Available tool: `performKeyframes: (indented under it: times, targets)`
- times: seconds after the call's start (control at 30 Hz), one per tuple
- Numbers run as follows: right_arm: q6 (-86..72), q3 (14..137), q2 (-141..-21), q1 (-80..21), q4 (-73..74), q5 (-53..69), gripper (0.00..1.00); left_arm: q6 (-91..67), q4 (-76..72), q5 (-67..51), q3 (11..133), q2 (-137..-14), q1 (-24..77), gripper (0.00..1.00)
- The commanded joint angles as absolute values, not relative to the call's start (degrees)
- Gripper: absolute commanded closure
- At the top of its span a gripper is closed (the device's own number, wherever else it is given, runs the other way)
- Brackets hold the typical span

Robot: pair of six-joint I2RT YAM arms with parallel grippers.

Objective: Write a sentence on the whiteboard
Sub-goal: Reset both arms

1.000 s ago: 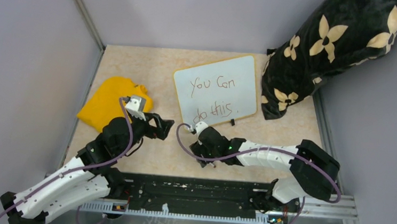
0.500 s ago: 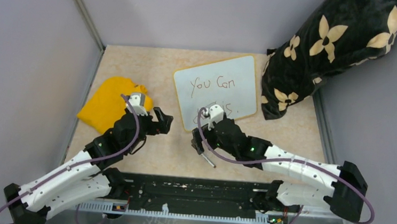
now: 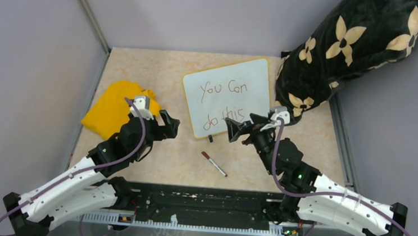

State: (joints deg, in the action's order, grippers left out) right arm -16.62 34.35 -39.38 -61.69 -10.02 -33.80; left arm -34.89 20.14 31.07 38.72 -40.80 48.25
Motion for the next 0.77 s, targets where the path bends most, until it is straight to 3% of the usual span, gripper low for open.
performKeyframes:
  times: [0.0, 0.17, 0.33, 0.73]
  targets:
    - [-17.47, 32.92, -36.82, -61.45, -11.38, -43.89, 0.01, -32.74, 18.36, 31.06, 39.27, -39.14, 48.43, 0.01]
    - [-19.61, 28.61, -30.95, -61.44, -13.05, -55.99, 0.01, -30.72, 18.13, 30.05, 39.37, -39.14, 48.43, 0.01]
    - [-19.6, 25.9, -25.26, -61.45, -11.87, -57.53, 0.01, -23.16, 14.84, 27.9, 39.19, -39.1, 48.44, 0.01]
    - [-17.14, 25.1, -25.74, -61.44, -7.82, -60.36, 0.01, -19.95, 8.55, 26.1, 37.97, -39.85, 48.43, 0.01]
